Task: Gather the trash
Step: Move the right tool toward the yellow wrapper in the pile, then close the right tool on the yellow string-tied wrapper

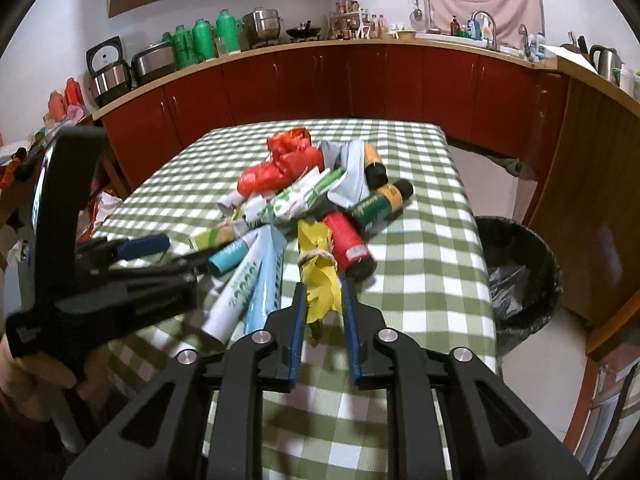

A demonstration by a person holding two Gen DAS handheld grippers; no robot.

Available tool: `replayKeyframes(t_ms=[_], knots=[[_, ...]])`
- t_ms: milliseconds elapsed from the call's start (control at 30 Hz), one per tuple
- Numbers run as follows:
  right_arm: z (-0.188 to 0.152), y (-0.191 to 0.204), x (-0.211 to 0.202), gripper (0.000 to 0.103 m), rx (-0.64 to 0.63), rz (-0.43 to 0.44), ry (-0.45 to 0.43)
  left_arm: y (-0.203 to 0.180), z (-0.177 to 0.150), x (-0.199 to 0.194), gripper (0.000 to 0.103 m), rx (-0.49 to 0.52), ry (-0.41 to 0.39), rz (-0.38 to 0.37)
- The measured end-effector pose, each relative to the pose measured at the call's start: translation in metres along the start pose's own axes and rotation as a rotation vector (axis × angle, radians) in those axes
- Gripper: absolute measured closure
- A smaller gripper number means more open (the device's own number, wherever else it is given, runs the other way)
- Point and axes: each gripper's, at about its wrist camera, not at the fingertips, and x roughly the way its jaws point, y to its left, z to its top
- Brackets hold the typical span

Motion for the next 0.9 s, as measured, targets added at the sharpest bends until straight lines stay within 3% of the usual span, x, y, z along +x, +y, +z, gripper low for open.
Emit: replayKeyframes(t_ms=[133,500,667,900], knots=[[0.001,0.001,0.004,0.079,-0.007,-0.007,0.004,0.001,0.0,0.0,0.039,0.0,0.001,-0.005],[0.003,0.007,0.019,0.078,-0.022,0.005,0.03,0.01,0.001,-0.001,0.039,-0.019,0.007,-0.001],[0.002,0.009,0.019,0.087,-0.029,0.025,0.03,0.011,0.002,-0.001,0.038,-0.021,0.012,-0.008],[0.002,0.013,0.021,0.086,-0.057,0.035,0.036,0.013,0.0,0.001,0.038,-0.021,0.018,-0.003]])
